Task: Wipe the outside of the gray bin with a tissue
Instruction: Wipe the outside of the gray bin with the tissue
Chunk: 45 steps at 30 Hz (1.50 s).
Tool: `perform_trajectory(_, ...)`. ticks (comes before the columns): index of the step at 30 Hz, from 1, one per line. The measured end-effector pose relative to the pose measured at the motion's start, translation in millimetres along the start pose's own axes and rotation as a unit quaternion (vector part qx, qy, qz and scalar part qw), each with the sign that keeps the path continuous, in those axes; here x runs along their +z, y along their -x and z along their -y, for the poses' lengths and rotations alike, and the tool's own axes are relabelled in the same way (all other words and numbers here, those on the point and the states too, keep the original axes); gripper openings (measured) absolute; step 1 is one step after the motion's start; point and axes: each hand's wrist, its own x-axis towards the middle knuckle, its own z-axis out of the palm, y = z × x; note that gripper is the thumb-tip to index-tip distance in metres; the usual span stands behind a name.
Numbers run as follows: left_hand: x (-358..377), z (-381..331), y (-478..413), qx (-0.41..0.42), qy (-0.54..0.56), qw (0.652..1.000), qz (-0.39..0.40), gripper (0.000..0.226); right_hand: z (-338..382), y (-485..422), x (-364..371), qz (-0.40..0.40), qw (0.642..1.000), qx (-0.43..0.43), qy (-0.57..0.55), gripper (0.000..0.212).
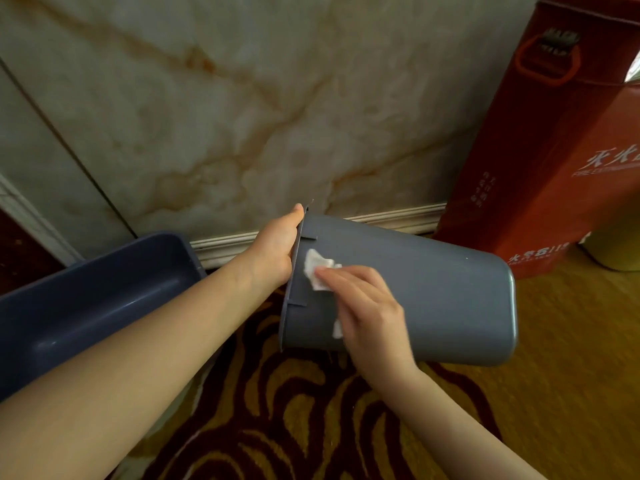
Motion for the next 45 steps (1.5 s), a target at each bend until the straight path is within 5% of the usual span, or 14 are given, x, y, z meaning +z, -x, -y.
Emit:
perform_trajectory(3,-3.7,-0.8,-1.6,0.000,-0.005,1.000,0.026,0.041,8.1,-4.8,15.7,0.105,0.994,-0.036,-0.010,0.041)
perform_trajectory(6,-10.8,-1.0,-4.8,0.010,-0.021,0.998,0.057,0.042,-9.8,13.8,11.6,0.152,0.978,-0.083,0.118,0.051)
perform_trajectory(16,8.5,-7.3,-1.6,0.013,-0.144,0.989,-0.042,0.041,-102.2,17.1,-76.8,-0.005,0.933,0.233,0.275,0.037)
perform_trajectory(20,6.5,-8.7,-0.6,0.019,-0.141,0.989,-0.052,0.035,-120.8,32.2,-94.5,-0.067,0.929,0.298,0.208,0.031)
perform_trajectory(25,4.0,-9.4,1.9,-0.009,-0.142,0.989,-0.032,0.037,-105.3,14.0,-94.1,-0.156,0.942,0.215,0.206,0.027)
perform_trajectory(31,-4.6,-11.4,7.3,-0.061,-0.121,0.991,-0.002,0.044,-58.5,-17.4,-40.8,0.044,0.987,0.081,0.132,0.030)
perform_trajectory(35,-9.0,-12.3,8.8,-0.093,-0.115,0.989,0.005,0.040,-58.2,-3.4,-43.3,0.054,0.989,0.060,0.126,0.029)
perform_trajectory(41,2.8,-13.9,-2.3,-0.072,-0.140,0.985,-0.068,0.028,-94.7,21.3,-87.2,0.000,0.965,0.172,0.197,0.028)
perform_trajectory(45,3.4,-14.9,-11.1,-0.069,-0.157,0.982,-0.081,0.026,-88.4,30.1,-101.0,-0.141,0.940,0.218,0.221,0.024)
